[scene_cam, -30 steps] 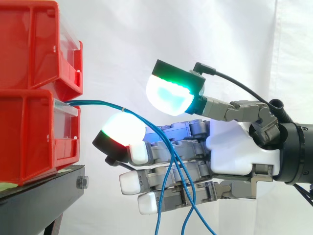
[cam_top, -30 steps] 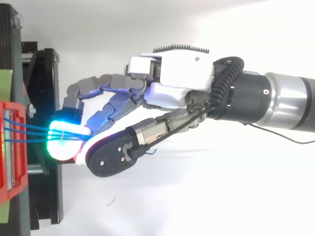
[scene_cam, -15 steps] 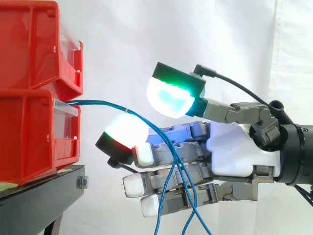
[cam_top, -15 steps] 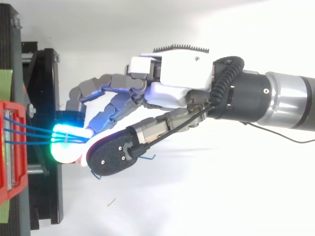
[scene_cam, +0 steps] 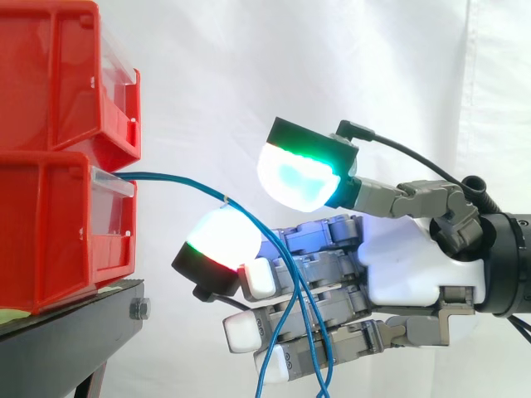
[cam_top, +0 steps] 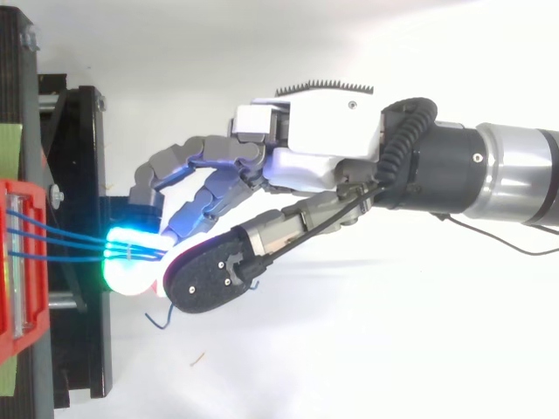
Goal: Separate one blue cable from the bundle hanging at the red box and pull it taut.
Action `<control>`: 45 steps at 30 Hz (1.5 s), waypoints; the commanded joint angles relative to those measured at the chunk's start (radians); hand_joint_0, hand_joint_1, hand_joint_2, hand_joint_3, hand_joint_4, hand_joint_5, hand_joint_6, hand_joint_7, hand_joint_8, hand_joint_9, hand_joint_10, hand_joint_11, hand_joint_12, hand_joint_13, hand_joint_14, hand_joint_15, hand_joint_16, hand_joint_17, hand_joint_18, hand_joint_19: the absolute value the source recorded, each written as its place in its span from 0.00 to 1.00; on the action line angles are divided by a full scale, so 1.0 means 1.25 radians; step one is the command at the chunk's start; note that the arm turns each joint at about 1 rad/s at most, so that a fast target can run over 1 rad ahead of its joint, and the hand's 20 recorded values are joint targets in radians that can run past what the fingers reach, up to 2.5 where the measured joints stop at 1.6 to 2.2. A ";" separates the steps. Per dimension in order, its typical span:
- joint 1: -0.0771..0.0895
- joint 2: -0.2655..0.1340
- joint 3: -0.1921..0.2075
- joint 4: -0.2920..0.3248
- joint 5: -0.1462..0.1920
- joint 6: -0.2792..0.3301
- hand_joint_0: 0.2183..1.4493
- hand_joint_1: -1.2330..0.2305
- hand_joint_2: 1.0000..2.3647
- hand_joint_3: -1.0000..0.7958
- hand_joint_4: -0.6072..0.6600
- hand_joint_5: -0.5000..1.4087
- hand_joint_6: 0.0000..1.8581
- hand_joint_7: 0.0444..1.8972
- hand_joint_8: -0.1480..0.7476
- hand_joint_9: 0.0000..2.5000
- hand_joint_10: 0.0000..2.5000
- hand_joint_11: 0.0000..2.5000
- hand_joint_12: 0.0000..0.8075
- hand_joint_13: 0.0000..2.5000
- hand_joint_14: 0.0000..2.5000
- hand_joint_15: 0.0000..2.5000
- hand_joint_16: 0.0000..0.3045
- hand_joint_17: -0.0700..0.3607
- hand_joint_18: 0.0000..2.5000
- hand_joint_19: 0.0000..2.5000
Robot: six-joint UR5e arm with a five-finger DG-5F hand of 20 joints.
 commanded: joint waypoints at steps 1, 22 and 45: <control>-0.002 0.005 0.000 -0.008 -0.001 -0.001 0.33 0.37 0.01 0.40 0.61 0.17 0.43 0.48 0.51 0.32 0.01 0.24 0.40 0.32 0.01 0.15 0.11 0.33 0.27 0.15; -0.003 0.018 0.000 -0.053 -0.001 -0.004 0.28 0.45 0.00 0.29 0.61 0.17 0.46 0.49 0.52 0.36 0.01 0.28 0.41 0.35 0.01 0.17 0.12 0.35 0.30 0.17; -0.005 0.018 0.000 -0.053 0.001 0.000 0.35 0.31 0.01 0.45 0.63 0.16 0.47 0.44 0.53 0.34 0.01 0.28 0.43 0.38 0.01 0.18 0.14 0.38 0.33 0.16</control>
